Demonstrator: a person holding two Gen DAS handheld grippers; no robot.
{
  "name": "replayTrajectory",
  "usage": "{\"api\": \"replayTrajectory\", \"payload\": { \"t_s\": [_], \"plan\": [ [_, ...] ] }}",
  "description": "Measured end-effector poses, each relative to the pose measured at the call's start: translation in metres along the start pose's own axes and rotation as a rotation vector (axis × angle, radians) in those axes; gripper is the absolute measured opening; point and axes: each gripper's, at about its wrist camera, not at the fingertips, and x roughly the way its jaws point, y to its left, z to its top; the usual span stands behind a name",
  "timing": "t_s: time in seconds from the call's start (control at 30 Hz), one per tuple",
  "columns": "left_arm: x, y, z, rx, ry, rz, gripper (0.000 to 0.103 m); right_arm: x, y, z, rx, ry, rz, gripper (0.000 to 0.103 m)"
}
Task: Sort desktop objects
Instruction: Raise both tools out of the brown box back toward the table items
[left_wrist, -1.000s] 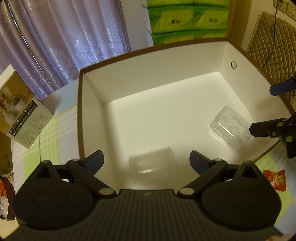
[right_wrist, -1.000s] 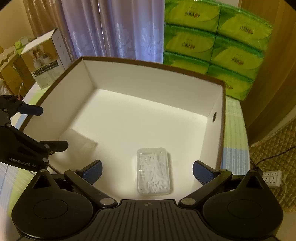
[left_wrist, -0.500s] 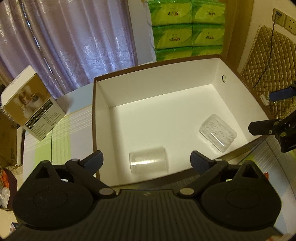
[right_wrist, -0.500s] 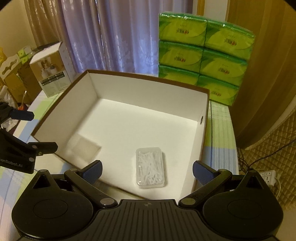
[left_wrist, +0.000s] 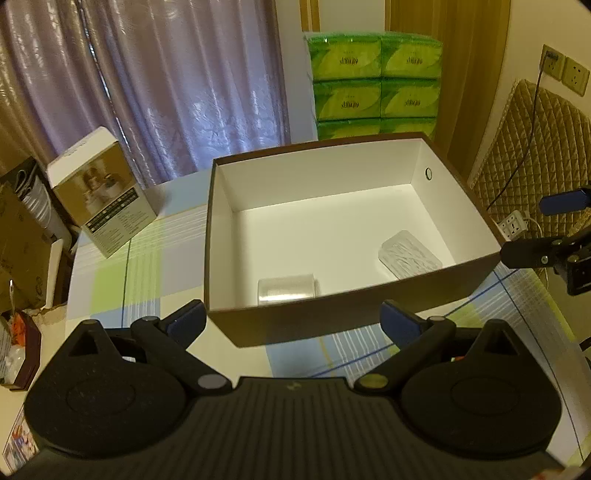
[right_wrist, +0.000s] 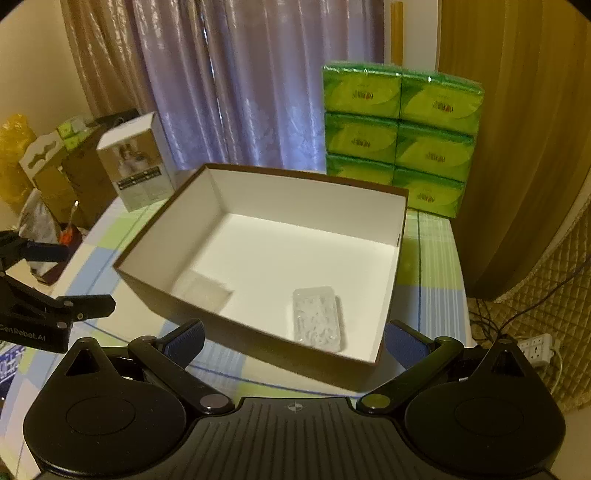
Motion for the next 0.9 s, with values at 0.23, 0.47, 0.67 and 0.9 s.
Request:
{"api": "replayTrajectory", "payload": {
  "t_s": [0.23,0.47,0.67,0.9],
  "plan": [
    [-0.035,-0.005,-0.022,-0.037,-0.048,0.039,0.099,-0.035,0.007,-0.018,-0.02,-0.057,0.02,0.101],
    [-0.073,-0.009,-0.052,-0.089,-0.088,0.071,0.099,-0.068,0.003,-0.048,0.001,-0.107,0.041,0.101],
    [-0.097,-0.012,-0.083,-0.124,-0.091,0.091,0.099,-0.083,0.001,-0.079,0.004,-0.105,0.054,0.101],
    [-0.114,-0.021,-0.121,-0.164,-0.076,0.115,0.099,-0.089,-0.005,-0.118,0.028,-0.079,0.067,0.101]
  ]
}}
